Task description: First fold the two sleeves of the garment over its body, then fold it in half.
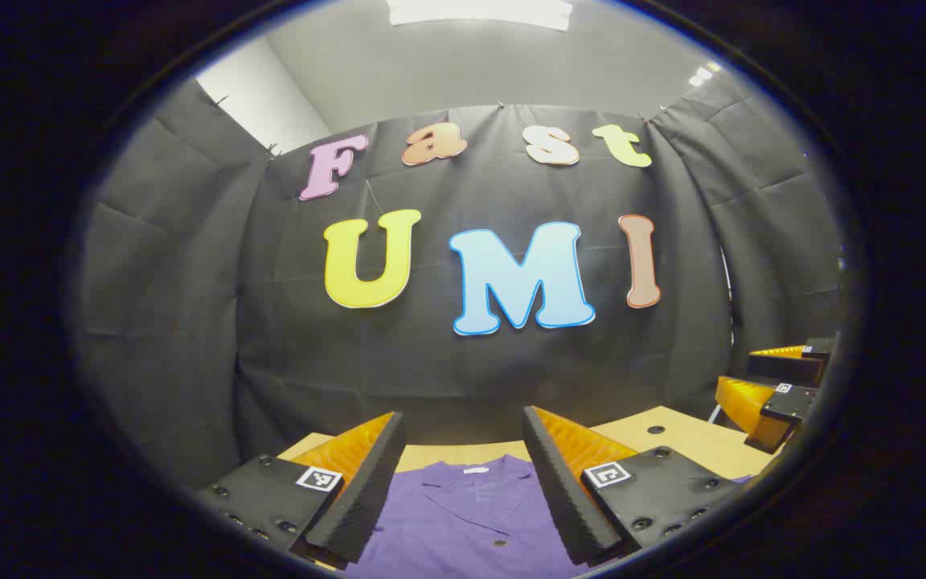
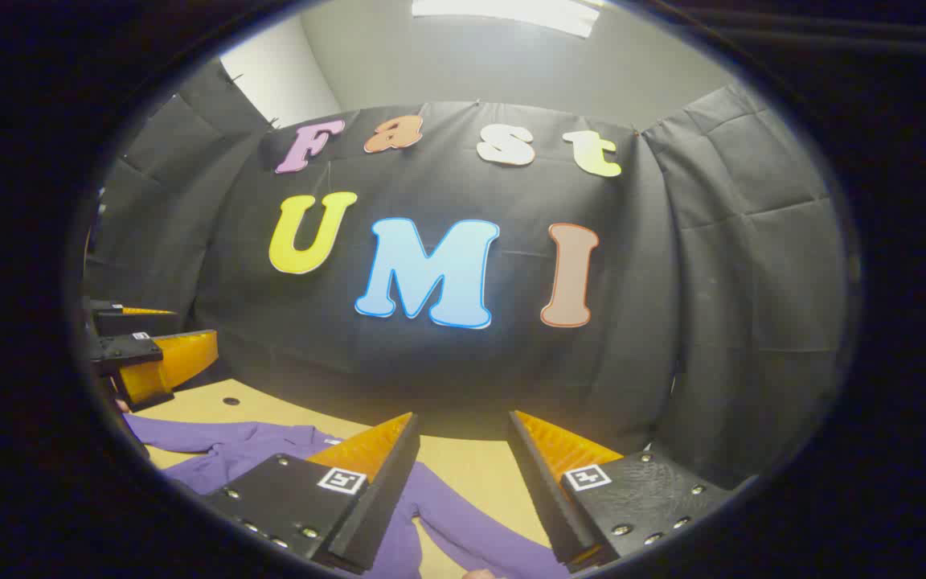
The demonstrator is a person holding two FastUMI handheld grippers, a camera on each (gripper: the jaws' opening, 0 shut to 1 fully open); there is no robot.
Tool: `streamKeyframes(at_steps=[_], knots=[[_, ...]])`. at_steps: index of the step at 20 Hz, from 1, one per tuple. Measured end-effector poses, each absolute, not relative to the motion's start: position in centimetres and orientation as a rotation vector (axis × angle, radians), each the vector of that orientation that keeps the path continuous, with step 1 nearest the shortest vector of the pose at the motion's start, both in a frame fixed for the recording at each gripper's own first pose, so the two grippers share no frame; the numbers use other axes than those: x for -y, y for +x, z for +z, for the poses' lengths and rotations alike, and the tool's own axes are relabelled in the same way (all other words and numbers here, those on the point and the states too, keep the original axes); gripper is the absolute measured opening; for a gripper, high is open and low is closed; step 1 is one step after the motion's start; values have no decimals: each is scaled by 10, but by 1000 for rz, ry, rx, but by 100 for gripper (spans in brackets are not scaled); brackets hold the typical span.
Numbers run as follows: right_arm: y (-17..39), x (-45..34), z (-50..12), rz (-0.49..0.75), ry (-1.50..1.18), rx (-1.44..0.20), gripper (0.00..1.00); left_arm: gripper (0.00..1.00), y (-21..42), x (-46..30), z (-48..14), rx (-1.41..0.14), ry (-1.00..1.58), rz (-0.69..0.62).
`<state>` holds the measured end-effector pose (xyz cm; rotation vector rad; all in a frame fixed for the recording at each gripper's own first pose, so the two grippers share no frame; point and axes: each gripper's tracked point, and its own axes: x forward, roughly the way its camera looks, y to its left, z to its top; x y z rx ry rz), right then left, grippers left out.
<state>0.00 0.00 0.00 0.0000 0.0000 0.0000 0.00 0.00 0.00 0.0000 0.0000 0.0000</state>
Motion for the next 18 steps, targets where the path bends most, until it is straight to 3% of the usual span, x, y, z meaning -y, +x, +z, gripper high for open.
streamKeyframes(at_steps=[18], knots=[[4,-36,-5,13,-28,-44,75,94,16,-24,-12,-9,-33,-38]])
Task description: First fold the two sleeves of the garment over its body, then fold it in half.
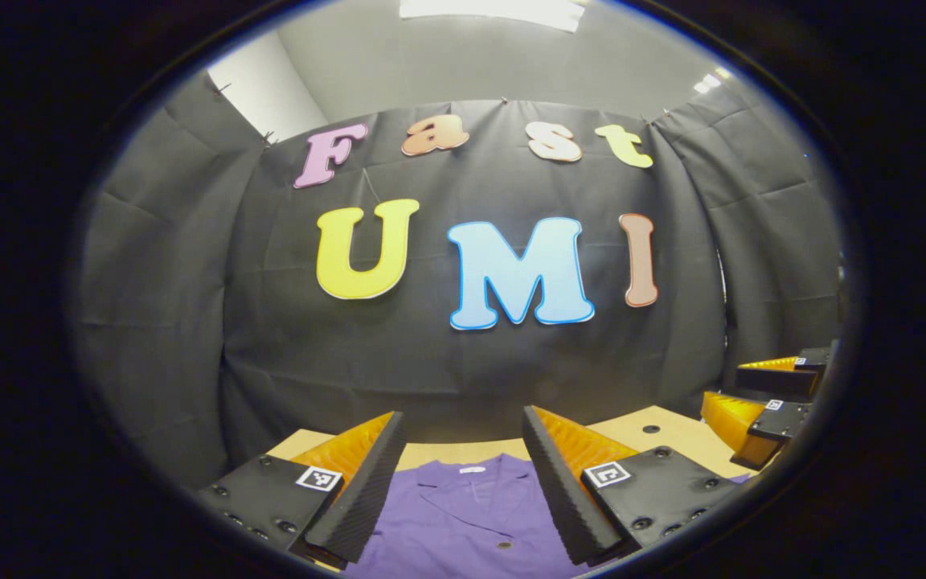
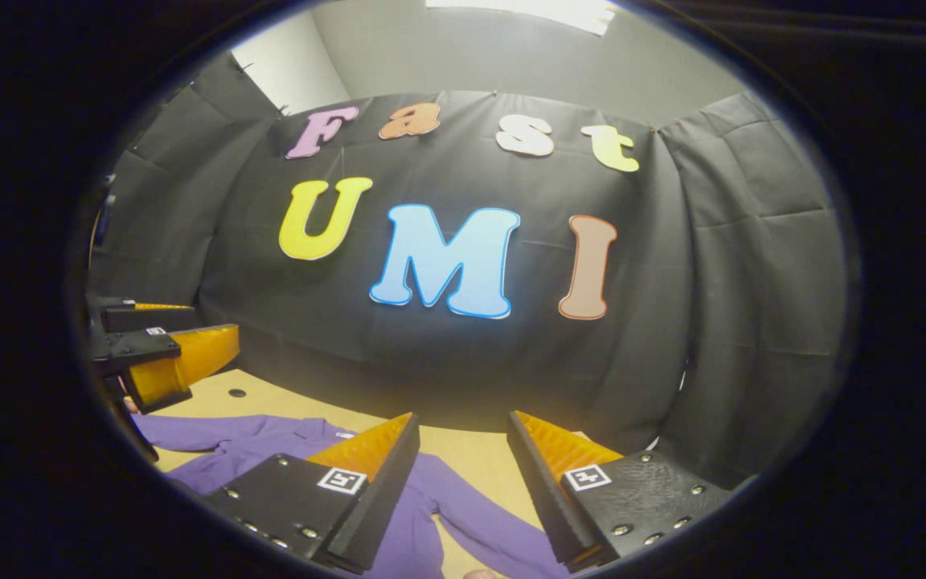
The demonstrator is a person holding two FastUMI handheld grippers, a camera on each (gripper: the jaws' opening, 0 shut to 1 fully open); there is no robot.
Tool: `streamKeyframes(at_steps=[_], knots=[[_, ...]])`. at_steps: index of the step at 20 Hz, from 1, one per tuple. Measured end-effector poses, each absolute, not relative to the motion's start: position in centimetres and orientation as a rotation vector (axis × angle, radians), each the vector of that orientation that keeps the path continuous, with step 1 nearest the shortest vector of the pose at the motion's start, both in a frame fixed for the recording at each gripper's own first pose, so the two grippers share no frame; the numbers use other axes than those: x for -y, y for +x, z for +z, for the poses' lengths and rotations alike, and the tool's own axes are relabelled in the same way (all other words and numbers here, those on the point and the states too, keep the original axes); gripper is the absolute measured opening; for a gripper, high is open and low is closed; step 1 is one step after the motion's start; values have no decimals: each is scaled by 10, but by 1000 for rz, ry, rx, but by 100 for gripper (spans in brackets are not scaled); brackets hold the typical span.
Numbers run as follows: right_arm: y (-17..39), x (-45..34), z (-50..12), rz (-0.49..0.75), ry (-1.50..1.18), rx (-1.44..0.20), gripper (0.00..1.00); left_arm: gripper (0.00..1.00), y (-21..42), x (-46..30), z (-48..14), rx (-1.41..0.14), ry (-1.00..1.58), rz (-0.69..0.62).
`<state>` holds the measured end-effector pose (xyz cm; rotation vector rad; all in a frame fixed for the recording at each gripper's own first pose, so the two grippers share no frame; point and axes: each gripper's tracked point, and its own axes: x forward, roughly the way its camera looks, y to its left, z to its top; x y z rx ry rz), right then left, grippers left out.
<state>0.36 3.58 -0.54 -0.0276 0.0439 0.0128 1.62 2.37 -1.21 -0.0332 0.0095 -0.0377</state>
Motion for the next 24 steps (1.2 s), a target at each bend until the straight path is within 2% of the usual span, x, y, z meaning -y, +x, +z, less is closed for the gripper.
streamKeyframes(at_steps=[8,18,24], knots=[[-1,-24,-33,-29,16,-142,73,94,16,-36,-12,0,-36,-25],[-25,63,-126,-256,94,-422,75,94,17,-42,-17,-6,-51,-3],[-49,98,-186,-346,191,-592,75,94,11,-40,-17,-12,-51,20]])
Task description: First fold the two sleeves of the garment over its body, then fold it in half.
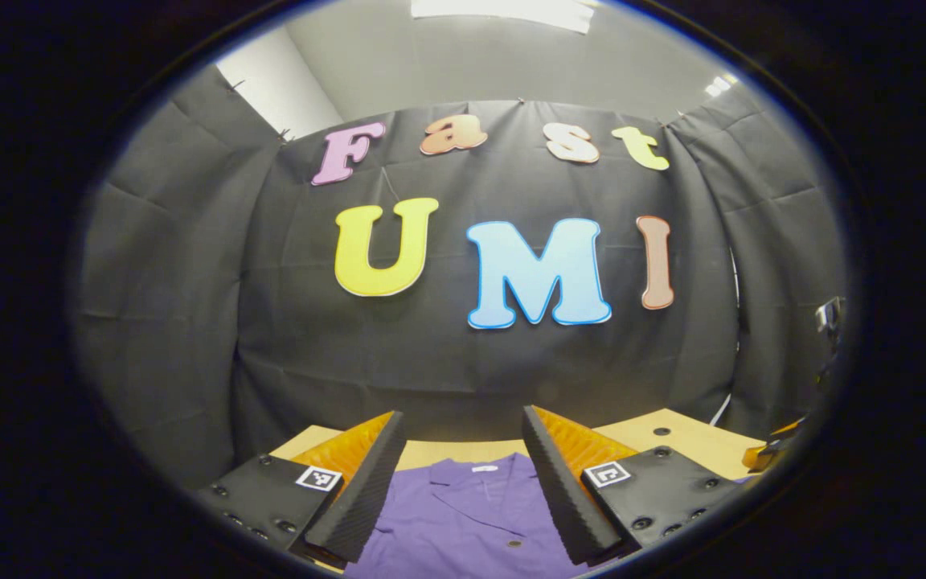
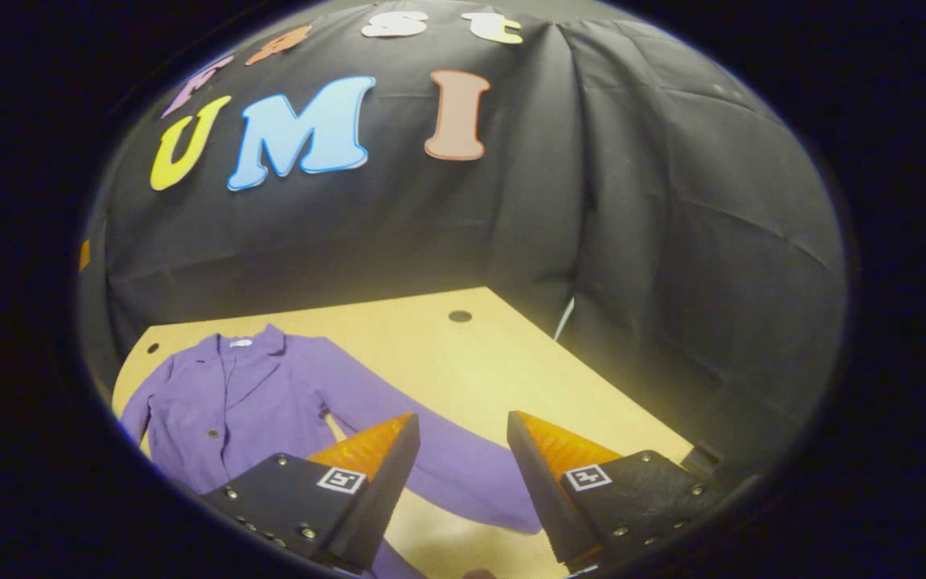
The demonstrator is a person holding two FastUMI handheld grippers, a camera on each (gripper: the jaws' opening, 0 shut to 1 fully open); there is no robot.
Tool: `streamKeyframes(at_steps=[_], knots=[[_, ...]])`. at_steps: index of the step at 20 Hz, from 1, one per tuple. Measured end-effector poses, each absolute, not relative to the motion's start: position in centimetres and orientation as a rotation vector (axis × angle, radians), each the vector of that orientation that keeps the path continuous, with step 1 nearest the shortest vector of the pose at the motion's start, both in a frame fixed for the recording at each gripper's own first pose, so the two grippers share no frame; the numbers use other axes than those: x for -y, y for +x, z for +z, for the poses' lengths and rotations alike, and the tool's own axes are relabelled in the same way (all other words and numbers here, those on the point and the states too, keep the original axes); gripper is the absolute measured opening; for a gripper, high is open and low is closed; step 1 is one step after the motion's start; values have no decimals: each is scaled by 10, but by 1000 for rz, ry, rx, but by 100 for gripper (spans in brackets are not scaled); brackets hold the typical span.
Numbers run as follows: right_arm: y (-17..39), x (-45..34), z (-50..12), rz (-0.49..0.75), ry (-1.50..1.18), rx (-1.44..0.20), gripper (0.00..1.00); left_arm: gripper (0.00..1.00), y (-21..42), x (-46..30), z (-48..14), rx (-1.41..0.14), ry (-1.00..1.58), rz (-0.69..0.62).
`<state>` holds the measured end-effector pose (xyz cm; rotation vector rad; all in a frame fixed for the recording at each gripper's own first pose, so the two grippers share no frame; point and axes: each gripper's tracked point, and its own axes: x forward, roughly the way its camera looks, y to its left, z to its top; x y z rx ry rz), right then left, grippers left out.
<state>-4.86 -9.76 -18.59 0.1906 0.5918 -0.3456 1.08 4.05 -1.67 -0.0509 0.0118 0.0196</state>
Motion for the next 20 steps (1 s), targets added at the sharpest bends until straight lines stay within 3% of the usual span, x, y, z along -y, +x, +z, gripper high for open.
streamKeyframes(at_steps=[11,19,20], knots=[[-97,143,-301,-419,307,-908,75,94,4,-50,-24,-44,-19,131],[-110,144,-336,-444,285,-988,75,94,-1,-47,-20,-39,-8,106],[-110,143,-337,-443,291,-986,82,94,-1,-50,-18,-38,-6,104]])
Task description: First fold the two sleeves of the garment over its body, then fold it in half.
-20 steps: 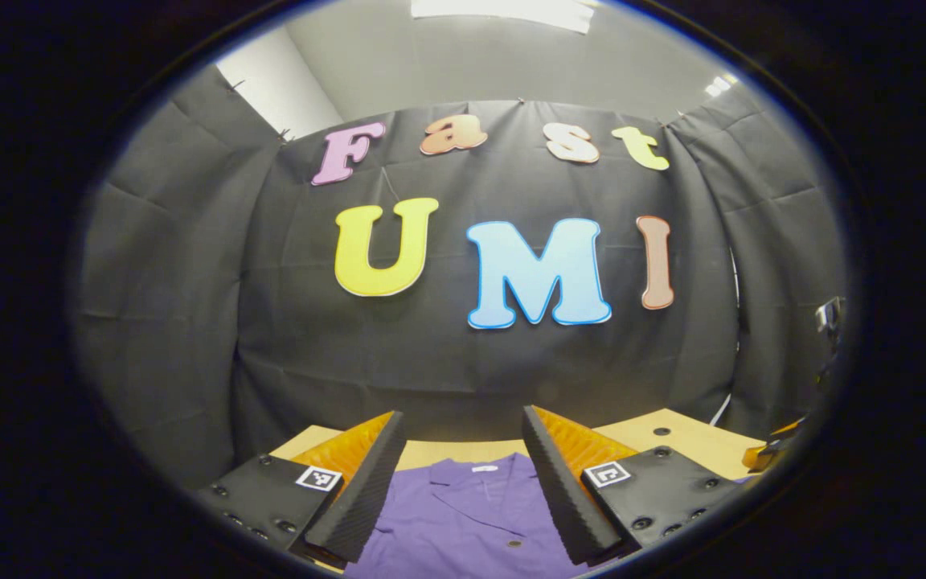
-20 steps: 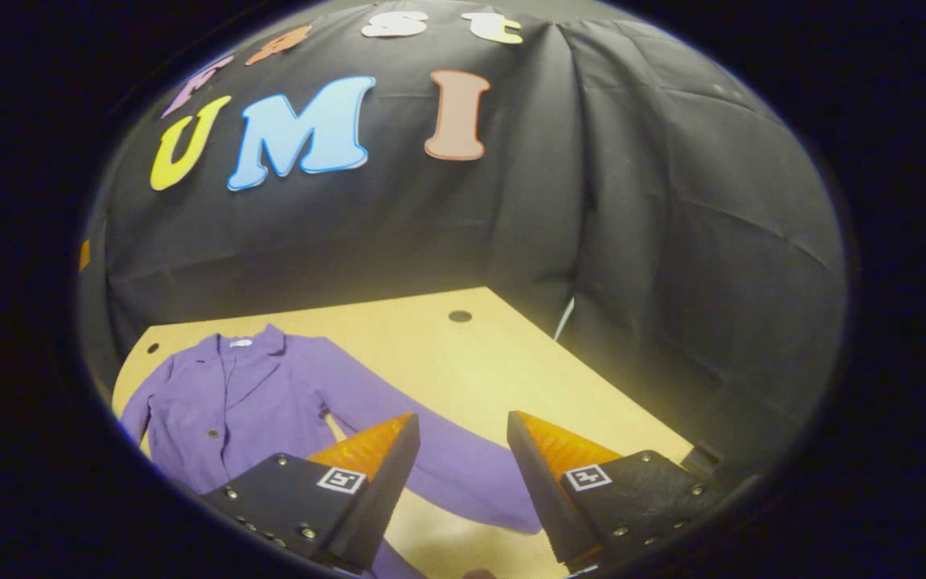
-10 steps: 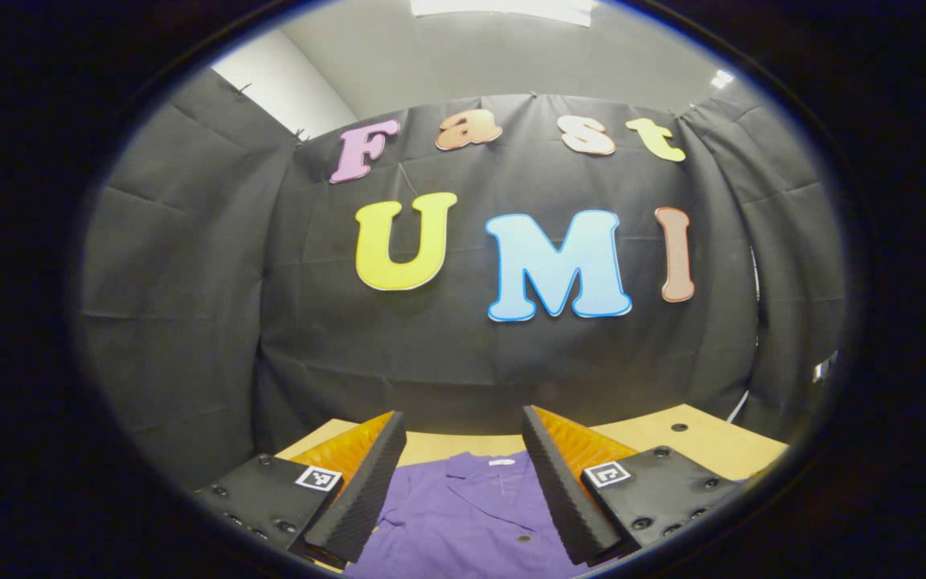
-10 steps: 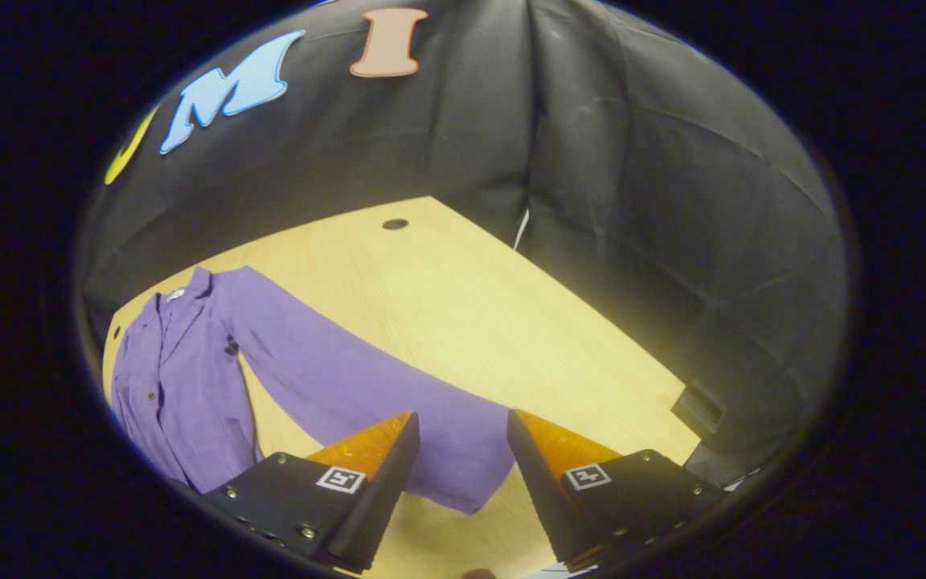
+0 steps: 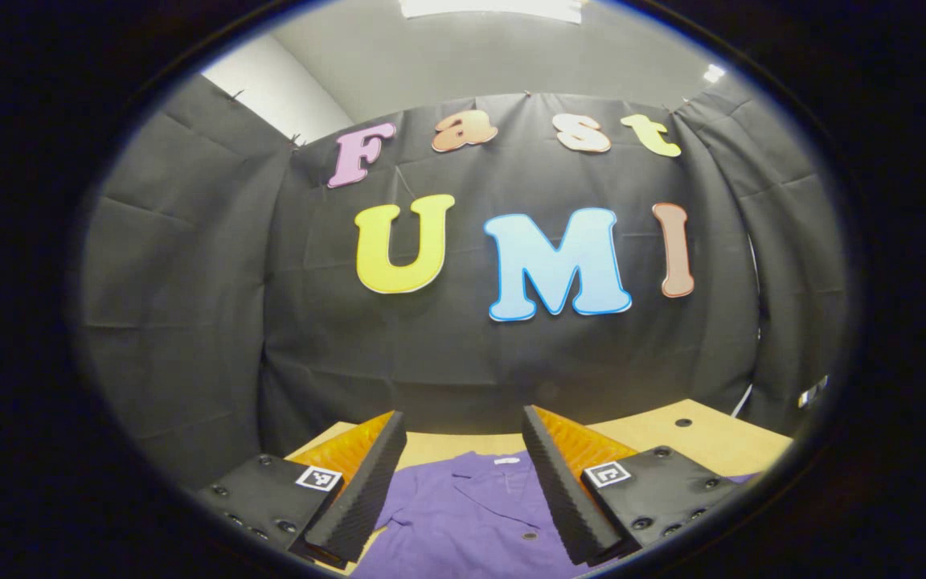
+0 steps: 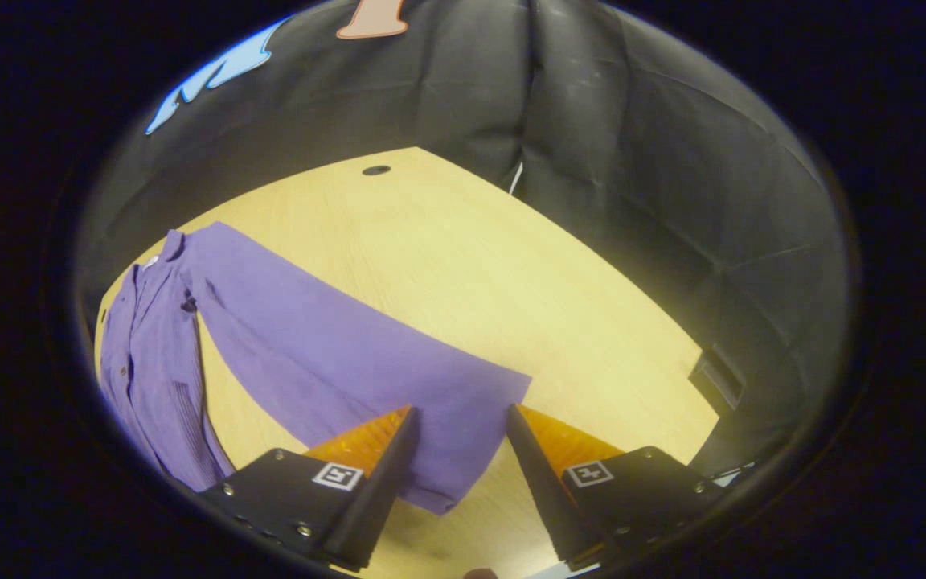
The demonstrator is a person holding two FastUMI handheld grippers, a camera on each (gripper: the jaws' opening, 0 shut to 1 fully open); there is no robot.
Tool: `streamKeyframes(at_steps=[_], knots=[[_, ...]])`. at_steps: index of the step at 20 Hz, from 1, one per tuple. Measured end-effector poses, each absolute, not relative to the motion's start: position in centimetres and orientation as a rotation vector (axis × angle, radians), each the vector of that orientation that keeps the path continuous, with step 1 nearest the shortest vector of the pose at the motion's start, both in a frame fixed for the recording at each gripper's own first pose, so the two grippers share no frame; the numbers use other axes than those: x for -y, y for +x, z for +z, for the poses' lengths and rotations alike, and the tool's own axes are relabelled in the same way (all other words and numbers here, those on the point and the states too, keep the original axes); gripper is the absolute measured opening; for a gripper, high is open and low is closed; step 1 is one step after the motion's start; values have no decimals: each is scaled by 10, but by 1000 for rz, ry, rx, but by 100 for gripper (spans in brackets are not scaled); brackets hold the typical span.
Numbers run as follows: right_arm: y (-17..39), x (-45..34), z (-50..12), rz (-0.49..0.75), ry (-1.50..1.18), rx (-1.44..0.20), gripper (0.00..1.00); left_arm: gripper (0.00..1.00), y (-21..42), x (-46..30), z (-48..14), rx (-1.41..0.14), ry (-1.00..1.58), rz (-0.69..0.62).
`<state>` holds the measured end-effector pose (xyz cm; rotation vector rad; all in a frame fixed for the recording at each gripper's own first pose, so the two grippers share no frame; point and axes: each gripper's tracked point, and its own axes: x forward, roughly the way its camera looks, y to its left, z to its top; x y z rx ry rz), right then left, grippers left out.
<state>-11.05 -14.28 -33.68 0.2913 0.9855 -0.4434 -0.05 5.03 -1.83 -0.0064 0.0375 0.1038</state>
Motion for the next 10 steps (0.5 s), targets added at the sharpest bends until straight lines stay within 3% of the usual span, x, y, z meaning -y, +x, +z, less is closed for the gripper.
streamKeyframes(at_steps=[2,6,8,10], knots=[[-112,141,-340,-446,332,-985,91,94,0,-55,-21,-41,-3,95],[-112,139,-339,-427,366,-996,90,94,4,-62,-30,-51,-24,65],[-108,135,-339,-397,360,-997,83,94,8,-65,-32,-51,-32,47],[-106,133,-341,-409,366,-1007,56,94,11,-69,-34,-47,-30,34]])
